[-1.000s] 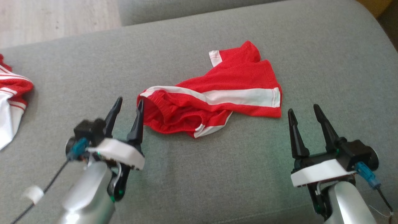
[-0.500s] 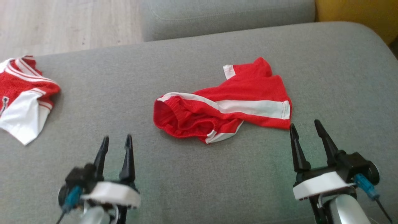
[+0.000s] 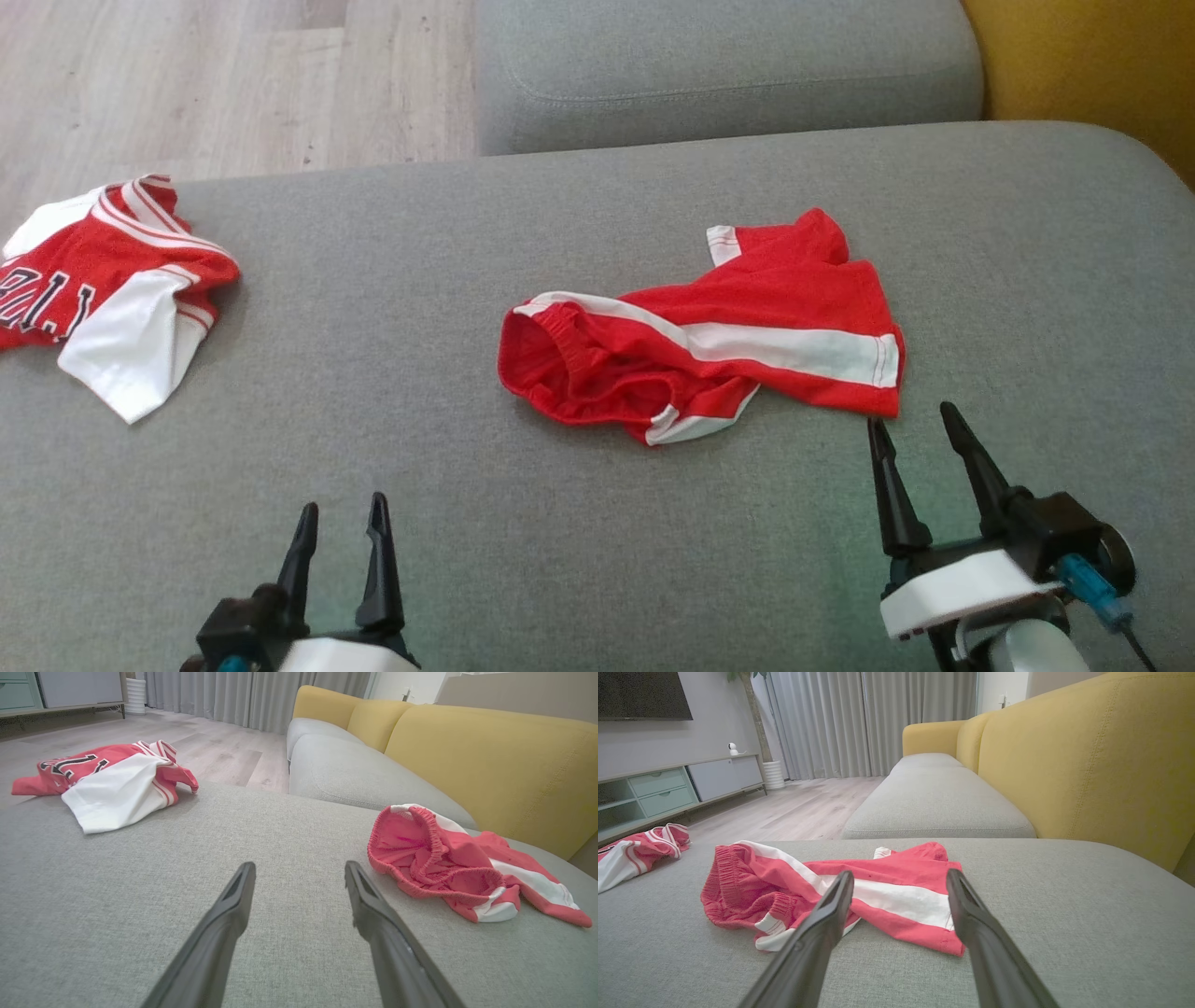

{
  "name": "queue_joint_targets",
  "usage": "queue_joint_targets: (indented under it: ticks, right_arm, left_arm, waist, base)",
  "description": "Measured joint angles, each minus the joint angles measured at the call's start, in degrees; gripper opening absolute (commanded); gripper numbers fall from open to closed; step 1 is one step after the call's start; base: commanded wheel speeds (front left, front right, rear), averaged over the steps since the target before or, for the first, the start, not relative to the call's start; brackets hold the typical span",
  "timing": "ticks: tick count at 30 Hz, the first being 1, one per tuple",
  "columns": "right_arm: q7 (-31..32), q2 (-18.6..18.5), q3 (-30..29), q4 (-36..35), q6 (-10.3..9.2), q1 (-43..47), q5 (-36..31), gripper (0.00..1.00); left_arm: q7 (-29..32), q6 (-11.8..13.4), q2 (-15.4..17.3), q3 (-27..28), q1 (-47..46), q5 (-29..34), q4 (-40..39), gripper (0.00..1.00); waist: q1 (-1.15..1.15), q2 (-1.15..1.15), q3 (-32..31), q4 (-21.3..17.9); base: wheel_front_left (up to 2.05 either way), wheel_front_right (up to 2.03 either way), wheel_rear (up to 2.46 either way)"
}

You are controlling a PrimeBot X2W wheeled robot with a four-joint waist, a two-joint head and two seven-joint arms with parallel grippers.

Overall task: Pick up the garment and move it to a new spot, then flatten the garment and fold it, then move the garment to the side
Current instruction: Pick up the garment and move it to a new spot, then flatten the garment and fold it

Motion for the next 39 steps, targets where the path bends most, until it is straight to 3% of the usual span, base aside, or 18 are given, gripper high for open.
queue_joint_targets:
  ticks: [39]
  right_arm:
    - [0.0,0.0,0.1,2.3,0.00,0.8,1.0,1.00]
  left_arm:
    - [0.1,-0.5,-0.7,0.5,1.2,1.9,0.2,1.00]
  waist:
    - [0.00,0.00,1.7,0.4]
  base:
    - [0.00,0.00,0.00]
